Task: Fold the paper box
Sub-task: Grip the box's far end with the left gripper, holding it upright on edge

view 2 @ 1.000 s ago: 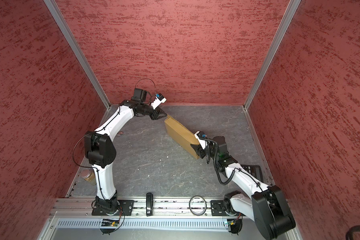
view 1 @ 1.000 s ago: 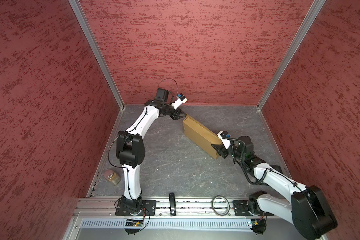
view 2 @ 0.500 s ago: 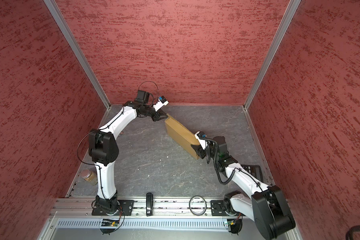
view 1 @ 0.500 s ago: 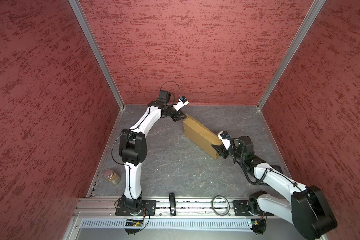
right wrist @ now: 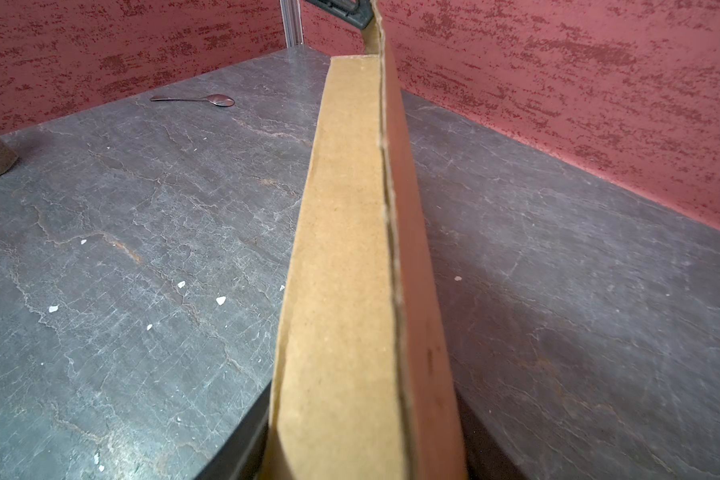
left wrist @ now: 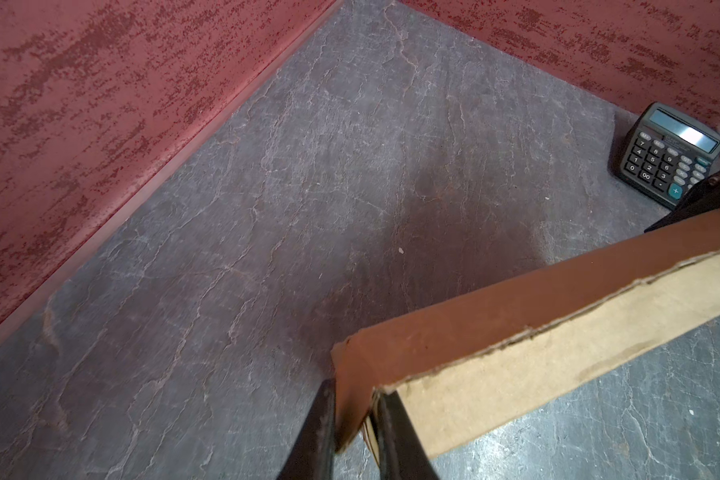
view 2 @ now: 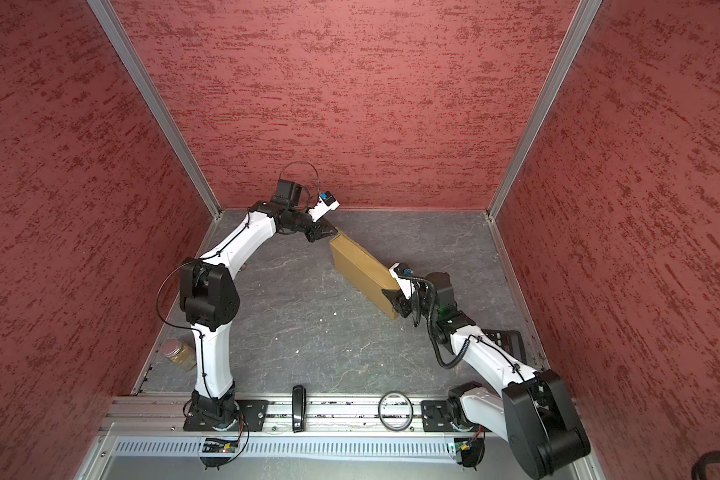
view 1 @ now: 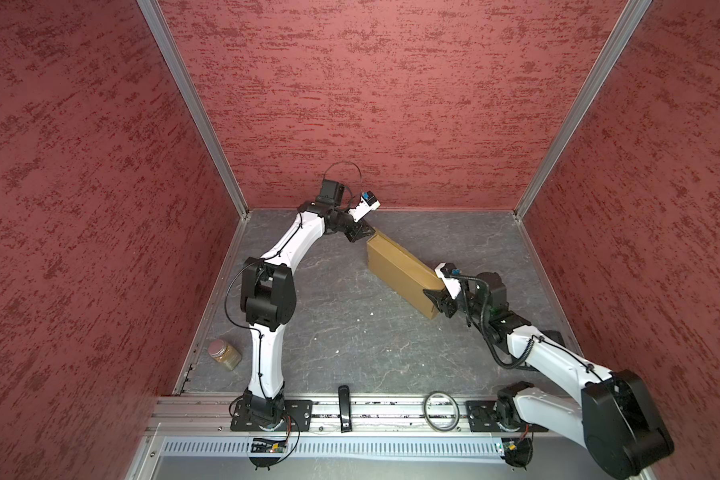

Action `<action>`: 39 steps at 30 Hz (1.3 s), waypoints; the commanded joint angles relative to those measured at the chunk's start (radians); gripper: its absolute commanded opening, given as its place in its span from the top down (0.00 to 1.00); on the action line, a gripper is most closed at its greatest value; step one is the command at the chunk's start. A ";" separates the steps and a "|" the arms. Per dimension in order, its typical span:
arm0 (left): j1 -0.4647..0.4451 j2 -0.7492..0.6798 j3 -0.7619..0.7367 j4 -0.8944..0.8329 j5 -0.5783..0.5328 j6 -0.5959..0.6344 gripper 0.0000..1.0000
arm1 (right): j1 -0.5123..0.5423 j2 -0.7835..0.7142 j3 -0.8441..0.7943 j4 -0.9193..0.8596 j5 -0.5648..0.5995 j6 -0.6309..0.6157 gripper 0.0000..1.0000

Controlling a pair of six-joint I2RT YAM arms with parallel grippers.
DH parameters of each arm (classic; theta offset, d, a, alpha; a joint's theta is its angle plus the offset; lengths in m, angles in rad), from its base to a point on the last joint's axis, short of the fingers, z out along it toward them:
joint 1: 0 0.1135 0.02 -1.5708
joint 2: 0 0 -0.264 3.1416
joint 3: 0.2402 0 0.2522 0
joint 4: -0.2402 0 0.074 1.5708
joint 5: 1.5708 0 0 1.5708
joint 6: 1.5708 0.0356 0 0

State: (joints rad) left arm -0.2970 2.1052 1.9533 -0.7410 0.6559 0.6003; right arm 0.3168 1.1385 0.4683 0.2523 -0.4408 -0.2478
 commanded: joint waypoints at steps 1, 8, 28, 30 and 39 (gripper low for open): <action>-0.005 0.036 0.035 -0.024 0.011 0.000 0.80 | -0.007 -0.002 0.027 -0.038 0.002 -0.010 0.48; -0.003 0.045 0.031 -0.034 -0.019 -0.001 0.79 | -0.007 0.001 0.029 -0.041 0.003 -0.011 0.49; -0.001 0.015 0.036 -0.014 0.009 -0.060 0.90 | -0.007 0.004 0.039 -0.070 0.023 -0.013 0.46; -0.003 0.015 0.044 -0.021 0.007 -0.063 0.90 | -0.007 0.003 0.039 -0.073 0.023 -0.016 0.46; -0.010 0.009 0.077 -0.048 0.007 -0.083 0.91 | -0.007 0.009 0.046 -0.082 0.020 -0.023 0.47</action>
State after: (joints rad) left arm -0.3042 2.1410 1.9991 -0.7887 0.6521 0.5373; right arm 0.3168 1.1393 0.4835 0.2035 -0.4286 -0.2569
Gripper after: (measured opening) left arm 0.091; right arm 0.532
